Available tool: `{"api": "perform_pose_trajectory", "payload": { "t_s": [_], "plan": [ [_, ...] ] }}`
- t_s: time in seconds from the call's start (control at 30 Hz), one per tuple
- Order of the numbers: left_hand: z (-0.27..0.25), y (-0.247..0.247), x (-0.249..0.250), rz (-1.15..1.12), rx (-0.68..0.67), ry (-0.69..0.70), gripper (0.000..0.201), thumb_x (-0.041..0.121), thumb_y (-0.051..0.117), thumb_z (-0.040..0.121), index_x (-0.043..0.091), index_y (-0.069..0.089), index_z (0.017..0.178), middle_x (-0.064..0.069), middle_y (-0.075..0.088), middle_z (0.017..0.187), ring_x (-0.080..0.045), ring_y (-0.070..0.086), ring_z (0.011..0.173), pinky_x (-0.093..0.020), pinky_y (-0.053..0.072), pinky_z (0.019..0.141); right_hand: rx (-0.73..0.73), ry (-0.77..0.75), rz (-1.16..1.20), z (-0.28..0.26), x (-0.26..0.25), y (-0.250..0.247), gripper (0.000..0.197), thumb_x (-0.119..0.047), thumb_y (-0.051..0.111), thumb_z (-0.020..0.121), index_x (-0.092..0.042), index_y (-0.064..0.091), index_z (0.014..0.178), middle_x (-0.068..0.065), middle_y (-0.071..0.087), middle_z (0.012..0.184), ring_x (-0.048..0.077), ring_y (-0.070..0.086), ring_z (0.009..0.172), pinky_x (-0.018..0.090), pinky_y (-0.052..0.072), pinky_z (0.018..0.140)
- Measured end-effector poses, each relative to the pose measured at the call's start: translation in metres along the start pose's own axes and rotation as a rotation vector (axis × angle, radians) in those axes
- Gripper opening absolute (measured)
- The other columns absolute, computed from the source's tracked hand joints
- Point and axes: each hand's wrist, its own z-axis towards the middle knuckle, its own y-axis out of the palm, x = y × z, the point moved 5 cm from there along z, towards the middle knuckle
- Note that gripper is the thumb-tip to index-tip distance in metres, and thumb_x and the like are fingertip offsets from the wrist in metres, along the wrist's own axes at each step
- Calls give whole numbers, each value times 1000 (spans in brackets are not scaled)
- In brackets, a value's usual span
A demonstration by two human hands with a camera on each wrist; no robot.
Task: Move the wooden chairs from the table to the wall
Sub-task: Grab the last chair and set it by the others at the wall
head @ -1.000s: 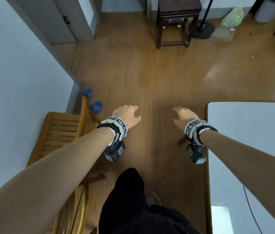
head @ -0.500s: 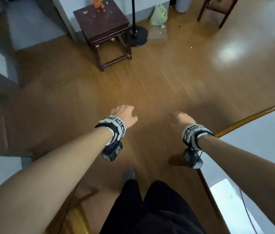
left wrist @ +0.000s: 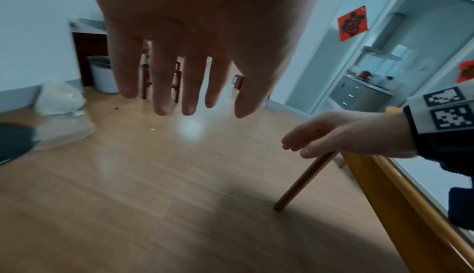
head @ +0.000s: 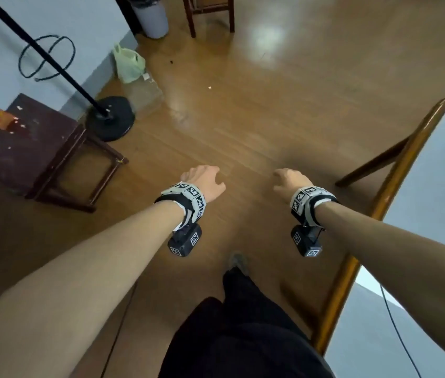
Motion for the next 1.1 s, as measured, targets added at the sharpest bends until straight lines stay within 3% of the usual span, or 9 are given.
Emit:
{"api": "perform_pose_trajectory", "payload": {
  "t_s": [0.23, 0.37, 0.43, 0.53, 0.67, 0.77, 0.9, 1.0, 1.1],
  "plan": [
    [171, -102, 103, 150, -23, 246, 54, 45, 50, 95, 25, 46, 146, -4, 55, 142, -29, 55, 124, -40, 43, 98, 105, 184, 153, 87, 63, -120, 54, -17, 54, 90, -15, 48, 144, 10, 52, 143, 29, 54, 126, 38, 47, 99],
    [279, -149, 187, 248, -32, 425, 55, 45, 50, 95, 26, 45, 147, -4, 55, 142, -30, 55, 123, -39, 44, 96, 190, 339, 250, 143, 123, -189, 54, -14, 51, 91, -18, 48, 145, 13, 62, 130, 27, 64, 97, 31, 47, 72],
    [334, -167, 237, 297, -53, 516, 55, 45, 49, 95, 25, 46, 146, -4, 54, 143, -29, 55, 125, -40, 45, 96, 232, 422, 276, 169, 158, -223, 54, -15, 50, 91, -20, 47, 145, 11, 67, 114, 25, 63, 81, 28, 45, 64],
    [405, -195, 324, 370, -84, 677, 55, 45, 48, 95, 24, 46, 146, -4, 56, 140, -30, 57, 122, -40, 47, 94, 301, 585, 335, 192, 217, -271, 53, -19, 50, 92, -22, 46, 145, 6, 63, 88, 17, 55, 60, 26, 37, 48],
    [461, -225, 430, 463, -94, 838, 52, 44, 48, 95, 23, 49, 143, -4, 58, 137, -30, 57, 120, -40, 46, 91, 369, 742, 440, 201, 285, -323, 54, -18, 49, 93, -21, 44, 147, 2, 59, 80, 17, 58, 56, 27, 42, 47],
    [488, -239, 514, 531, -102, 955, 52, 44, 48, 96, 23, 48, 144, -4, 58, 138, -30, 57, 120, -41, 47, 92, 406, 843, 496, 197, 333, -355, 53, -17, 50, 93, -20, 45, 146, 5, 63, 86, 20, 59, 61, 30, 47, 53],
    [521, -242, 646, 608, -121, 1089, 54, 45, 47, 96, 24, 46, 146, -3, 56, 141, -30, 56, 123, -42, 48, 93, 441, 978, 603, 202, 423, -393, 53, -18, 50, 93, -20, 46, 146, 6, 65, 79, 24, 61, 64, 36, 54, 59],
    [545, -240, 737, 648, -116, 1137, 55, 45, 47, 95, 25, 45, 147, -2, 54, 142, -29, 55, 124, -41, 47, 93, 491, 1020, 664, 217, 495, -420, 54, -16, 51, 92, -18, 46, 146, 11, 70, 90, 29, 65, 79, 37, 56, 69],
    [564, -241, 822, 707, -137, 1168, 55, 44, 48, 95, 25, 44, 147, -2, 53, 144, -29, 54, 125, -41, 46, 93, 520, 1071, 718, 225, 565, -453, 54, -16, 51, 92, -18, 46, 146, 12, 69, 96, 29, 63, 81, 32, 49, 67]
  ]
}}
